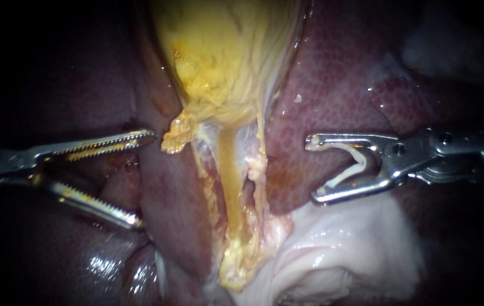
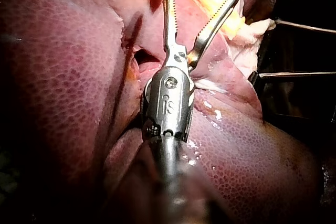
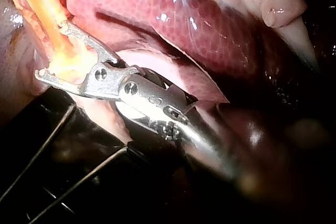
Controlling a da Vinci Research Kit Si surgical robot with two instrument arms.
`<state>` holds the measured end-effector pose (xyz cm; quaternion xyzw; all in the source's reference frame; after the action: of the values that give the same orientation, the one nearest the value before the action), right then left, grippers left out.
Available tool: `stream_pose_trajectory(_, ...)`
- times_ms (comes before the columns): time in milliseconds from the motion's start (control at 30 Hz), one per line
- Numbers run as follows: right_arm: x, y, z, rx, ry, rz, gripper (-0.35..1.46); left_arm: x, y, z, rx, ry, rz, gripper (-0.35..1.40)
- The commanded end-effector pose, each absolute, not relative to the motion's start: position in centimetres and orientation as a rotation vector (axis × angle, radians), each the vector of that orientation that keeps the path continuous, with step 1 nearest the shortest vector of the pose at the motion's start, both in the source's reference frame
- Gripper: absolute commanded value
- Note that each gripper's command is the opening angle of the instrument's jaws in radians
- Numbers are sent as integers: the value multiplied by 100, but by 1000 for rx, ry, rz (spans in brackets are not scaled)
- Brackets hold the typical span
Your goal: Grabbing gallbladder
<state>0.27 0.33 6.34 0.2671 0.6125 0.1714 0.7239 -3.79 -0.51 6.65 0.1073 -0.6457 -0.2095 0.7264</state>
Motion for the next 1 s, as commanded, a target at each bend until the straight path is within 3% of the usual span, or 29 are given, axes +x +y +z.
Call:
stream_pose_trajectory(33, 27, 33, 633, 590, 1352, 379, 60, -379, -51, 665, 235, -1423, -463, 84)
stream_pose_trajectory(267, 28, 34, 633, 589, 1352, 379, 60, -383, -47, 669, 221, -1391, -554, 76)
stream_pose_trajectory(600, 29, 34, 633, 589, 1352, 380, 60, -398, -28, 698, 239, -1352, -735, 49)
stream_pose_trajectory(767, 29, 34, 633, 589, 1352, 380, 60, -406, -21, 708, 253, -1333, -765, 19)
stream_pose_trajectory(900, 29, 34, 633, 589, 1352, 380, 60, -404, -17, 717, 268, -1308, -776, -33)
stream_pose_trajectory(1000, 29, 34, 633, 589, 1353, 380, 60, -397, -16, 722, 274, -1285, -785, -35)
